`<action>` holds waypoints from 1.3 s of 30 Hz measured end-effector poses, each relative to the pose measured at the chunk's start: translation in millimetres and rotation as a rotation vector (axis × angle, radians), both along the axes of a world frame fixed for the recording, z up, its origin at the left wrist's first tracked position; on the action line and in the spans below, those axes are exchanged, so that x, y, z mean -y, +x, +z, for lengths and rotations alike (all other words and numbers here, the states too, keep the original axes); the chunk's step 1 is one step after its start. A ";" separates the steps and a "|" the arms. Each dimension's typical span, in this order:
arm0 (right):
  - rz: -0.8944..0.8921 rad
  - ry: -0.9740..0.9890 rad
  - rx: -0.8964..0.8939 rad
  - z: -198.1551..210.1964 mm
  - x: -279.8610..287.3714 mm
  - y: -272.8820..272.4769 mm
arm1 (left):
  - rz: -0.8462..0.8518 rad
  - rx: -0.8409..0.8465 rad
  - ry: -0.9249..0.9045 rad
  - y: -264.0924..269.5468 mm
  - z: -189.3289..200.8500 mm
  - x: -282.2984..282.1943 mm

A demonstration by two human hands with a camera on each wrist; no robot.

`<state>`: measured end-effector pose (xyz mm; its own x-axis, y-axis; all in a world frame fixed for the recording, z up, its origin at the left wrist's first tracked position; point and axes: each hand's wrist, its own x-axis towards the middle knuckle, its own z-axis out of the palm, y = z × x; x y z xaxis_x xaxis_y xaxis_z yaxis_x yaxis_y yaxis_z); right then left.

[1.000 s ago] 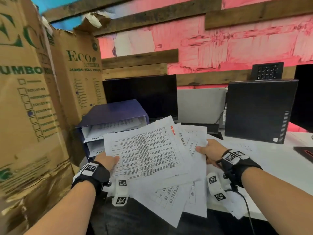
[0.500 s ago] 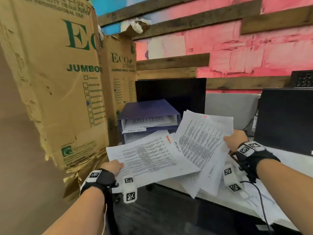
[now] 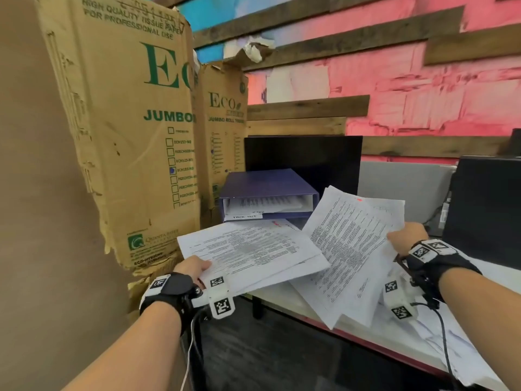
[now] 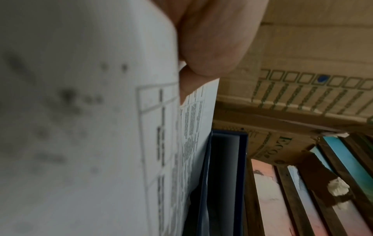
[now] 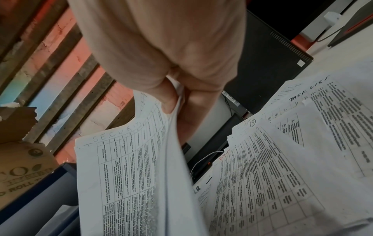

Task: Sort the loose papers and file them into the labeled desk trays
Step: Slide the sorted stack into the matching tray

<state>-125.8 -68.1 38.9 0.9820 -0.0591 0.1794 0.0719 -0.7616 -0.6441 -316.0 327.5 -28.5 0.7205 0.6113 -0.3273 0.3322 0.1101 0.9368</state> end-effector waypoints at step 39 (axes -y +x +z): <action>-0.174 0.218 0.038 -10.4 44.5 10.6 | 0.015 0.014 0.111 86.3 42.7 128.0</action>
